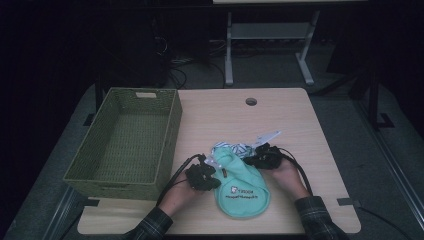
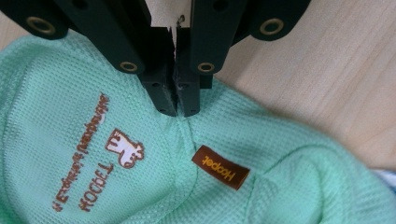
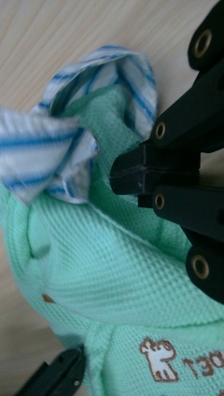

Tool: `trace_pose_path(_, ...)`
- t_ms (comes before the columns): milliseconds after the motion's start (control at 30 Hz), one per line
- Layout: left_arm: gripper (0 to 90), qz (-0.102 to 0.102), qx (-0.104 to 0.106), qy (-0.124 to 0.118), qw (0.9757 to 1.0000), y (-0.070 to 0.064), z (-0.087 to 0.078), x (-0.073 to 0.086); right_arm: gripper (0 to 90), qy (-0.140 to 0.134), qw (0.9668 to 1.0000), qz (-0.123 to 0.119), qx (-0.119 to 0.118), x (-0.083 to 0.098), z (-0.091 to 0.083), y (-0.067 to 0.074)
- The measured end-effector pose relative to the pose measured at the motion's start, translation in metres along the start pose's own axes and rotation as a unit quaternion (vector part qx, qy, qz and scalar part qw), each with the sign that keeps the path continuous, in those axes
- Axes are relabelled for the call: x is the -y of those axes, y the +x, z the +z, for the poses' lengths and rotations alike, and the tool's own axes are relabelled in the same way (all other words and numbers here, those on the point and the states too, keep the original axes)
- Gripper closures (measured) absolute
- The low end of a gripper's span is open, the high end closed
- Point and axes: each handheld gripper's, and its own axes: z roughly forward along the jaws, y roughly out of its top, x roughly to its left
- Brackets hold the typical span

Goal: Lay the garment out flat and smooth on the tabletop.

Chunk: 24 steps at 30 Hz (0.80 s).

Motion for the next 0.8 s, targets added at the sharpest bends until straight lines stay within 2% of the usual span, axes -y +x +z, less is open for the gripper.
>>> trace_pose_path(100, 86.9, -0.006, 0.002, -0.004, 1.0000, 0.000, 0.000, 0.000, 83.5, 0.010, 0.9994, -0.031, 0.012, -0.004, 0.002, 0.010)
trace_pose_path(167, 86.9, -0.006, 0.003, -0.004, 1.0000, 0.000, 0.000, 0.000, 80.1, 0.010, 0.9986, -0.045, 0.025, -0.006, 0.001, 0.010)
trace_pose_path(267, 86.9, -0.007, 0.003, -0.005, 1.0000, 0.000, 0.000, 0.000, 80.2, -0.018, 0.9996, -0.008, 0.020, -0.005, -0.005, 0.002)
trace_pose_path(367, 86.9, -0.002, 0.004, 0.000, 1.0000, 0.001, 0.000, 0.000, 80.6, -0.029, 0.9989, 0.021, 0.030, -0.002, -0.011, -0.011)
trace_pose_path(433, 86.8, -0.004, 0.004, -0.002, 1.0000, 0.001, 0.000, 0.000, 80.4, -0.035, 0.9982, 0.039, 0.028, 0.001, -0.013, -0.019)
trace_pose_path(500, 86.8, -0.003, 0.004, -0.001, 1.0000, 0.001, 0.000, 0.000, 76.0, -0.040, 0.9975, 0.055, 0.020, 0.002, -0.011, -0.023)
trace_pose_path(600, 86.8, 0.001, 0.004, 0.002, 1.0000, 0.002, 0.000, 0.000, 72.7, -0.042, 0.9972, 0.062, -0.003, 0.002, -0.005, -0.024)
trace_pose_path(700, 86.8, -0.004, 0.005, -0.002, 1.0000, 0.001, 0.000, 0.000, 73.6, -0.027, 0.9976, 0.064, 0.001, 0.000, 0.003, -0.022)
trace_pose_path(767, 86.8, 0.001, 0.005, 0.002, 1.0000, 0.002, 0.000, 0.000, 86.0, -0.032, 0.9975, 0.063, -0.007, 0.000, 0.004, -0.022)
trace_pose_path(800, 86.8, -0.004, 0.005, -0.002, 1.0000, 0.001, 0.000, 0.000, 88.5, -0.031, 0.9978, 0.058, -0.006, 0.000, 0.005, -0.021)
